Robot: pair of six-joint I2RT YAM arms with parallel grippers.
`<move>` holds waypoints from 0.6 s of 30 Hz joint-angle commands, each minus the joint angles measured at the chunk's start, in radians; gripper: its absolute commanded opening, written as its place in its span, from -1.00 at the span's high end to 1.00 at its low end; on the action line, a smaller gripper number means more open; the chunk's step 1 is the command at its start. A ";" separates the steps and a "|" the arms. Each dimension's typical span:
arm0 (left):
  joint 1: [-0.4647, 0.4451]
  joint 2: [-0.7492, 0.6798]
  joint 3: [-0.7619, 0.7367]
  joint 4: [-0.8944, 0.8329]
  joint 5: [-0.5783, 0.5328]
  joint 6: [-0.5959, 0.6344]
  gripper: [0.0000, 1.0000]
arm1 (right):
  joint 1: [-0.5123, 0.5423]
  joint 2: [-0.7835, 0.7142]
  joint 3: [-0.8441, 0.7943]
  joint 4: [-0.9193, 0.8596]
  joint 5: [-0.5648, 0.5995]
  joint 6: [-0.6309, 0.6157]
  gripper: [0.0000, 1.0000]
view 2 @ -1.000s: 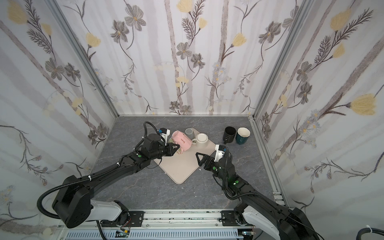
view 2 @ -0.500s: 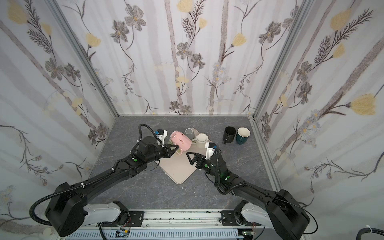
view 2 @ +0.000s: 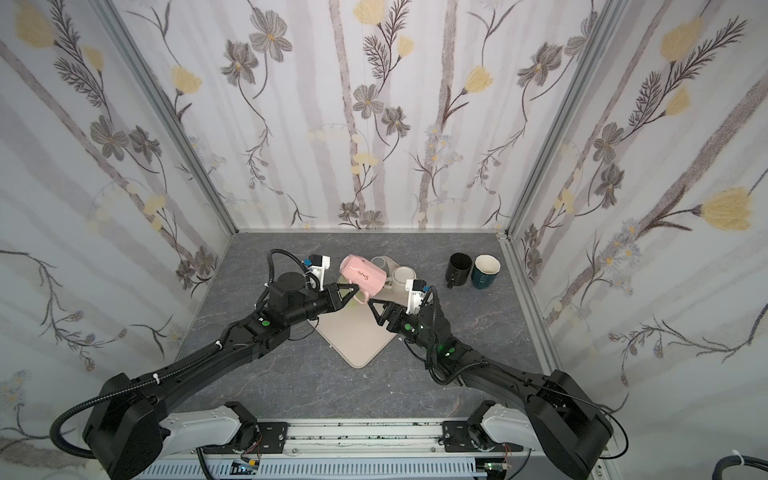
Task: Turn the mug right side up
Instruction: 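Close the right gripper on the pink mug handle beside the left gripper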
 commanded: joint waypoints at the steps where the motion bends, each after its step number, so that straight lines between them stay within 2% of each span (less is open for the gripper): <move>1: 0.002 -0.007 0.003 0.155 0.016 -0.042 1.00 | 0.003 0.002 0.012 0.068 -0.025 0.012 -0.60; 6: 0.001 -0.002 0.003 0.194 0.040 -0.077 1.00 | 0.003 -0.002 0.018 0.082 -0.027 0.004 -0.58; 10: 0.001 0.006 0.001 0.231 0.059 -0.103 1.00 | 0.001 0.005 0.022 0.094 -0.027 0.003 -0.36; 18: 0.001 0.025 -0.017 0.311 0.105 -0.154 1.00 | 0.002 0.015 0.031 0.133 -0.037 0.007 -0.38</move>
